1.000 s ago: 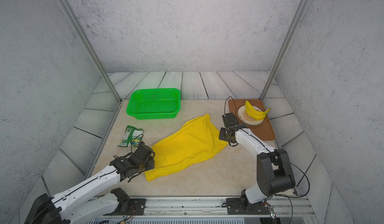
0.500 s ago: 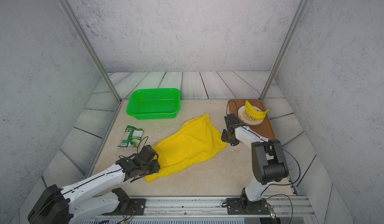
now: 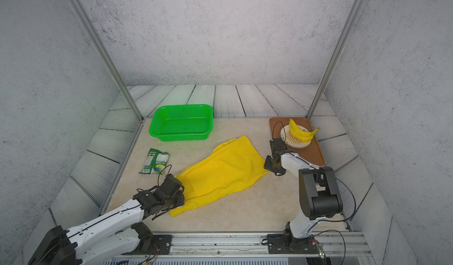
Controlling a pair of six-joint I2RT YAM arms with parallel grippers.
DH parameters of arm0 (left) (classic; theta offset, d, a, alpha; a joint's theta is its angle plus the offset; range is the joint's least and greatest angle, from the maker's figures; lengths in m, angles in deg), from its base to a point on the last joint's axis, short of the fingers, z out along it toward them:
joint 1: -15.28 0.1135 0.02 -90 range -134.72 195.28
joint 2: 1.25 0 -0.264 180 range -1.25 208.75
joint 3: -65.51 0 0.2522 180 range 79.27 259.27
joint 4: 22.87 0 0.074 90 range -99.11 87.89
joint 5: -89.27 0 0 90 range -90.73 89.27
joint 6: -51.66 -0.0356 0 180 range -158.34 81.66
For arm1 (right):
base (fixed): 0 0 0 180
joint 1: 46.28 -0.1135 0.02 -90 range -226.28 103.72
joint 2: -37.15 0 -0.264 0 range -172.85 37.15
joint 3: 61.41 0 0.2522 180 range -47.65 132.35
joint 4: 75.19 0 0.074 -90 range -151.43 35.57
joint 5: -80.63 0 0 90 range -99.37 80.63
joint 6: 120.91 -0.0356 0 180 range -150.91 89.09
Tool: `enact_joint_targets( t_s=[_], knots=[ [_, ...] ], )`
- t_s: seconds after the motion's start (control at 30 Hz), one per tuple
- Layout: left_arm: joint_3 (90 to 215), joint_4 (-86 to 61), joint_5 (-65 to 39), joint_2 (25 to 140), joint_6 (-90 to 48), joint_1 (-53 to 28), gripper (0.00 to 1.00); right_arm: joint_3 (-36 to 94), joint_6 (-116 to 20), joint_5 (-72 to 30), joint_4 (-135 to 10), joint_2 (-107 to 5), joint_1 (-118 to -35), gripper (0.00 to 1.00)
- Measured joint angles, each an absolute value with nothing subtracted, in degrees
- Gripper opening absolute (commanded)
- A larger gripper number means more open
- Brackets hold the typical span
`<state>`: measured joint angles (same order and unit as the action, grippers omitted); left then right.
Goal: Roll up the shorts
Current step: Adjust the shorts at the center of the board.
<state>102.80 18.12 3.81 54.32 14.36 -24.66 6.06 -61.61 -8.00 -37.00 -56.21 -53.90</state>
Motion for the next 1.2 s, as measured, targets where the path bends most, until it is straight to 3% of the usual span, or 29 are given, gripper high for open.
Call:
enact_joint_targets(
  t_s=[0.2, 0.33, 0.43, 0.63, 0.8, 0.9, 1.0, 1.2],
  knots=[
    [102.8, 17.9, 4.0, 55.1, 14.4, -24.7, 0.26, 6.2, -62.4, -8.9, -37.3, -56.2, -53.3, 0.0],
    [103.0, 18.1, 3.9, 54.4, 14.3, -24.7, 0.42, 6.3, -62.4, -9.1, -36.4, -55.1, -53.3, 0.17],
    [103.0, 19.7, 3.9, 52.6, 13.8, -24.7, 0.47, 6.3, -62.1, -9.9, -35.8, -51.6, -53.8, 0.24],
    [103.8, 24.4, 4.2, 49.2, 13.1, -24.7, 0.48, 6.1, -62.1, -13.1, -36.7, -44.5, -58.7, 0.25],
    [106.4, 29.9, 5.9, 47.7, 12.2, -24.7, 0.57, 3.0, -62.4, -17.2, -39.0, -44.6, -66.4, 0.25],
    [107.0, 32.3, 7.2, 46.1, 12.3, -24.7, 0.56, -0.6, -63.5, -19.9, -40.7, -45.1, -70.2, 0.25],
    [106.9, 33.1, 7.4, 47.0, 12.6, -24.7, 0.48, -4.0, -65.3, -21.6, -42.5, -46.2, -72.1, 0.25],
    [106.1, 28.5, 5.4, 57.6, 12.0, -25.8, 0.34, -0.3, -66.5, -19.6, -41.8, -54.6, -72.2, 0.23]
  ],
)
